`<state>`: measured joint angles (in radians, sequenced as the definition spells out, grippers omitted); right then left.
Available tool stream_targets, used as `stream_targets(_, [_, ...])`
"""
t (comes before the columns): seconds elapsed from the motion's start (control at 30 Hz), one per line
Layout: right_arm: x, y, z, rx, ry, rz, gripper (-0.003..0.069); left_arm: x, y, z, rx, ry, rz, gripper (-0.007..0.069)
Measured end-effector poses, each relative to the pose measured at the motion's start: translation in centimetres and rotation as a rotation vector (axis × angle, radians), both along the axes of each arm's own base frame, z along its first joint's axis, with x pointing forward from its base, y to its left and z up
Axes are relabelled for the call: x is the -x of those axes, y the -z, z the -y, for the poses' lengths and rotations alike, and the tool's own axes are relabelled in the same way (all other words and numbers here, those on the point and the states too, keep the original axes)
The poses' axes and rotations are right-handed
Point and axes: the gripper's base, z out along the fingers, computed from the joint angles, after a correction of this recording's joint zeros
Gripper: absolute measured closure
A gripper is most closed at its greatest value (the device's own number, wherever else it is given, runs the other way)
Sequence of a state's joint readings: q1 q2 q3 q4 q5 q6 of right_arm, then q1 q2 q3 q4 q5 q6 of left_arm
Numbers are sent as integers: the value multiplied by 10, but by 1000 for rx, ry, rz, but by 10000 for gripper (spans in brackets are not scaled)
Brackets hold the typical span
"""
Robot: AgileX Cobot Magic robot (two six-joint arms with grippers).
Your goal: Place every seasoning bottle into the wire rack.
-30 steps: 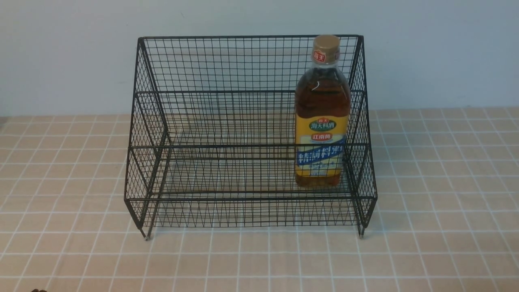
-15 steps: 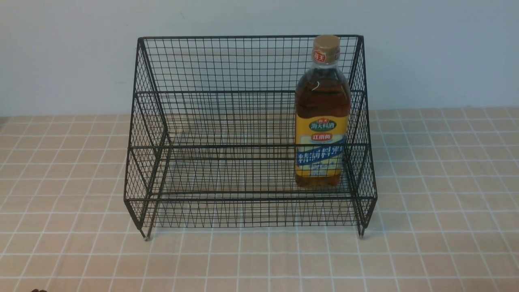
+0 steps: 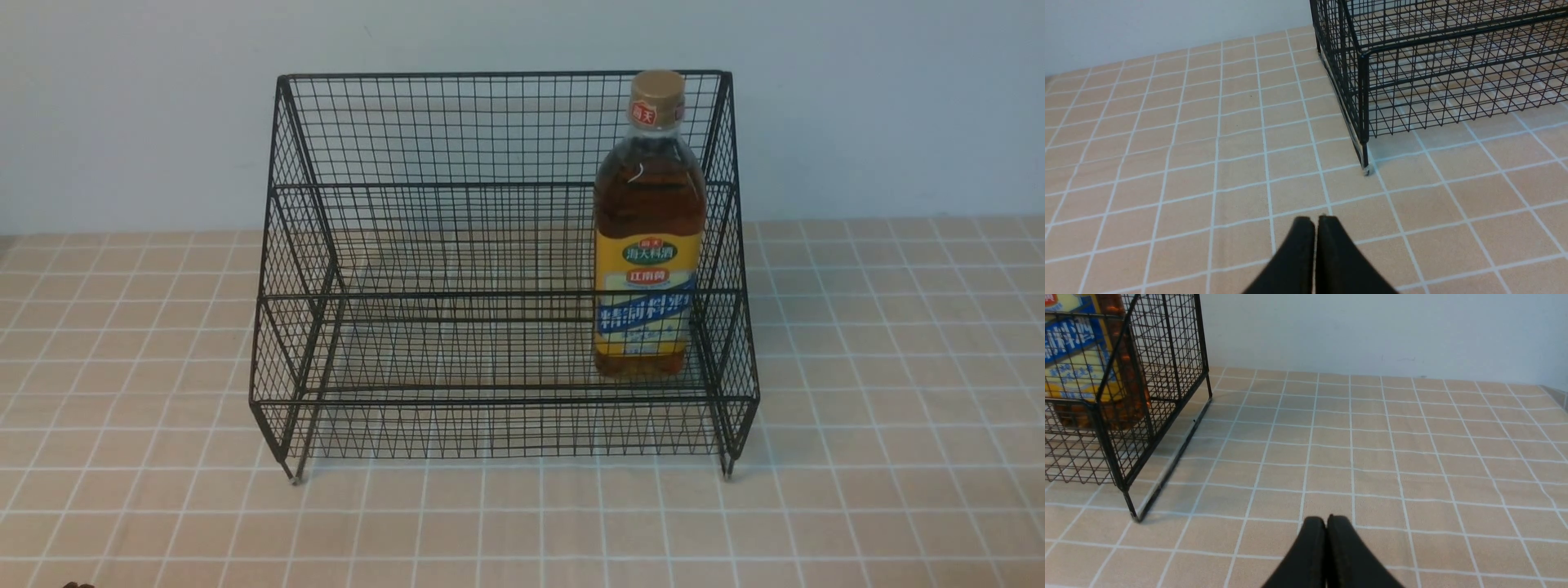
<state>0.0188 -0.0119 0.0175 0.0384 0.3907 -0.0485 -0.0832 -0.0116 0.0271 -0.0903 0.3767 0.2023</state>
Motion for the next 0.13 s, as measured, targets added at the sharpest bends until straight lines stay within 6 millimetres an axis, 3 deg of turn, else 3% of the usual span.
stream_targets(0.13, [0, 0, 0, 0, 0, 0, 673, 0, 0, 0, 0, 0, 0, 634])
